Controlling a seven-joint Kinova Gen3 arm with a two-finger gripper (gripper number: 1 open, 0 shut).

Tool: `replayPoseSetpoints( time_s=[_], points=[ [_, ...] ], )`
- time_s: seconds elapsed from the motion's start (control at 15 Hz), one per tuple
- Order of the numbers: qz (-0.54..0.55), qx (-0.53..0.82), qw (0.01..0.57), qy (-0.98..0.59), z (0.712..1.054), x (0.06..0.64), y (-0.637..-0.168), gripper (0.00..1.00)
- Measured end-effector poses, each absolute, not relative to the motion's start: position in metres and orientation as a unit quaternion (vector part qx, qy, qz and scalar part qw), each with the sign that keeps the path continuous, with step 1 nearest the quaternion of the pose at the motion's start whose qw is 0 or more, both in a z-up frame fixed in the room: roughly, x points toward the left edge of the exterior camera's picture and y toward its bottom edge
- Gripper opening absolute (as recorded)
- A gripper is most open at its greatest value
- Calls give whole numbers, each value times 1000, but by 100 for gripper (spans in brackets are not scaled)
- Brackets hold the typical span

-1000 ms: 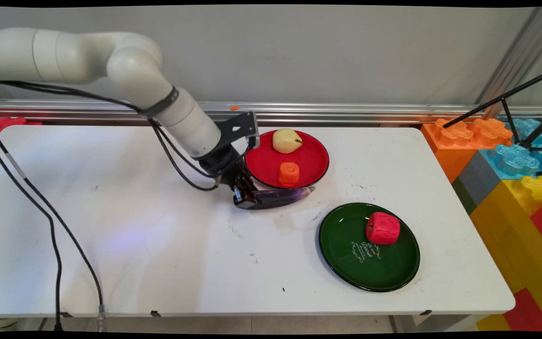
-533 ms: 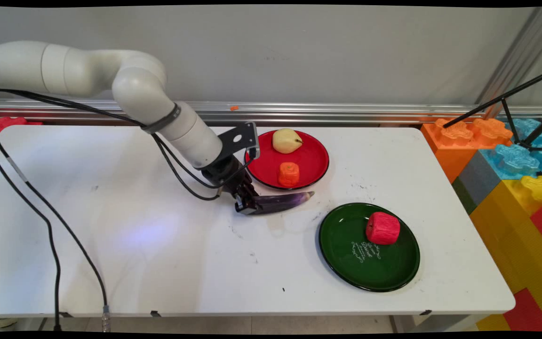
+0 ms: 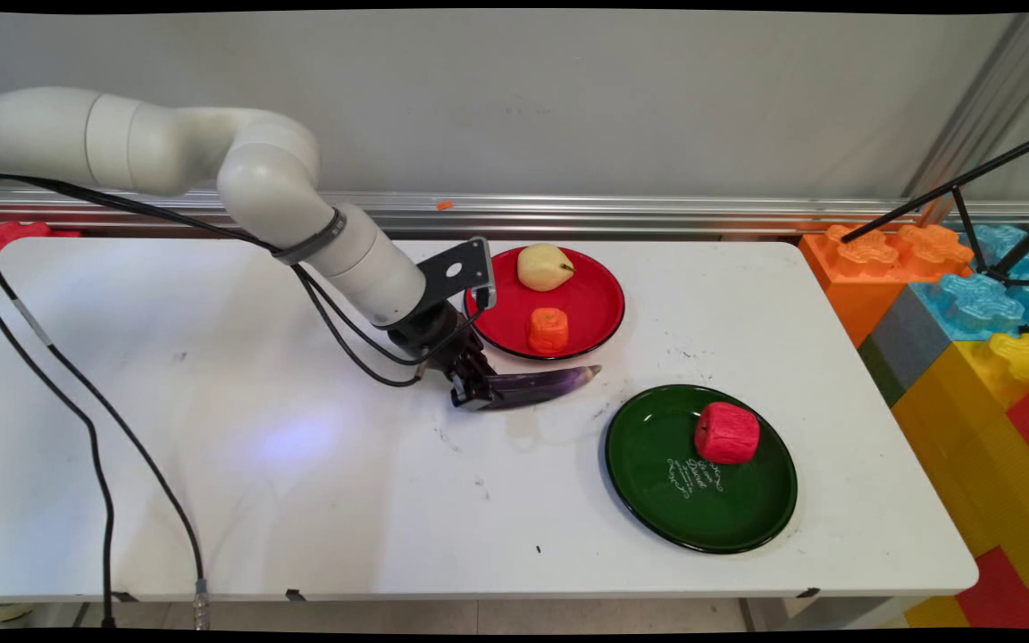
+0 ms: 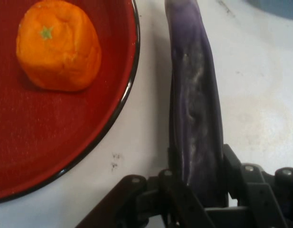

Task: Place the picked object on the table

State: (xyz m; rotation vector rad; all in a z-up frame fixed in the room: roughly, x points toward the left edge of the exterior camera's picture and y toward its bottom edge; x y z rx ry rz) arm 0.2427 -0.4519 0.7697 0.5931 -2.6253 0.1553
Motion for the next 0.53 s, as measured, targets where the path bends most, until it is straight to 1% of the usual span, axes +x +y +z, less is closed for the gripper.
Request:
replayPoseSetpoints(
  time_s=[0.13, 0.2, 0.53],
  points=[
    [57, 213, 222, -950, 770, 242, -451, 0],
    [58, 212, 222, -950, 770, 242, -451, 100],
    [60, 206, 223, -951, 771, 242, -449, 100]
  ],
)
